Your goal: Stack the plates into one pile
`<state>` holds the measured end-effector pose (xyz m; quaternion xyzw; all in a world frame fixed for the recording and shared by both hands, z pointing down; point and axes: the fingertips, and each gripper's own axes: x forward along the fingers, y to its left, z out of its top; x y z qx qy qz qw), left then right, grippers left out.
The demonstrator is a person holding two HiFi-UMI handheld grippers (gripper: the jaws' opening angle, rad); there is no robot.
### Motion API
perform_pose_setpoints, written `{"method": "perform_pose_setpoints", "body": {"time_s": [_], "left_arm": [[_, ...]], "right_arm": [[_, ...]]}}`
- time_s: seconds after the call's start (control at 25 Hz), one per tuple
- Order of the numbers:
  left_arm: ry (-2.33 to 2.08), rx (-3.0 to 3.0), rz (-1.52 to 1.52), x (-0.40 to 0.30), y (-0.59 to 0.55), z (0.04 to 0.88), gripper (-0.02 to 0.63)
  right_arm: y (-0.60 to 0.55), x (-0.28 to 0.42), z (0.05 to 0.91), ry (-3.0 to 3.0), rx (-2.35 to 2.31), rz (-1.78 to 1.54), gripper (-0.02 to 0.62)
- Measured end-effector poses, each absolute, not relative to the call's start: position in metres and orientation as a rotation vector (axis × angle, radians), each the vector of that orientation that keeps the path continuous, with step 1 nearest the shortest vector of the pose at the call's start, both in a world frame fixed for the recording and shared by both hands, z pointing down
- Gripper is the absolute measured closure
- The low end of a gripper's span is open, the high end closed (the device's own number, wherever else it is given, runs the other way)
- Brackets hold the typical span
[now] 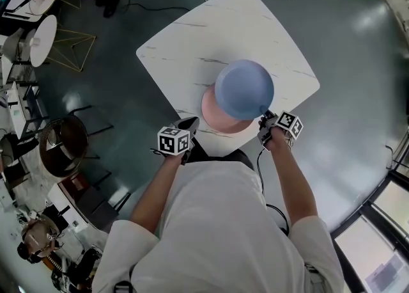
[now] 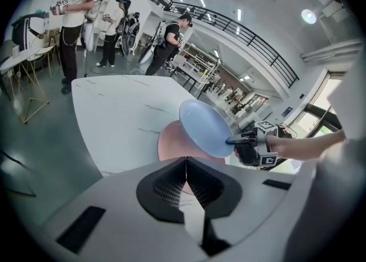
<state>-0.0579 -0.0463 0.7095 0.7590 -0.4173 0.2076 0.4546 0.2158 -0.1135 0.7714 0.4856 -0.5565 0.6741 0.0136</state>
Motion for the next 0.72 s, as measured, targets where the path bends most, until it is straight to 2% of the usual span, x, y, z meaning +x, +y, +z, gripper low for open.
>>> {"method": "perform_pose_setpoints", "body": {"time_s": [0.72], "left_arm": [[-1.079, 1.841, 0.504, -0.065, -0.021, 0.705, 0.592]], "right_arm": [[-0.073, 0.182, 0.791, -1.714, 1.361, 2.015, 0.551]]}}
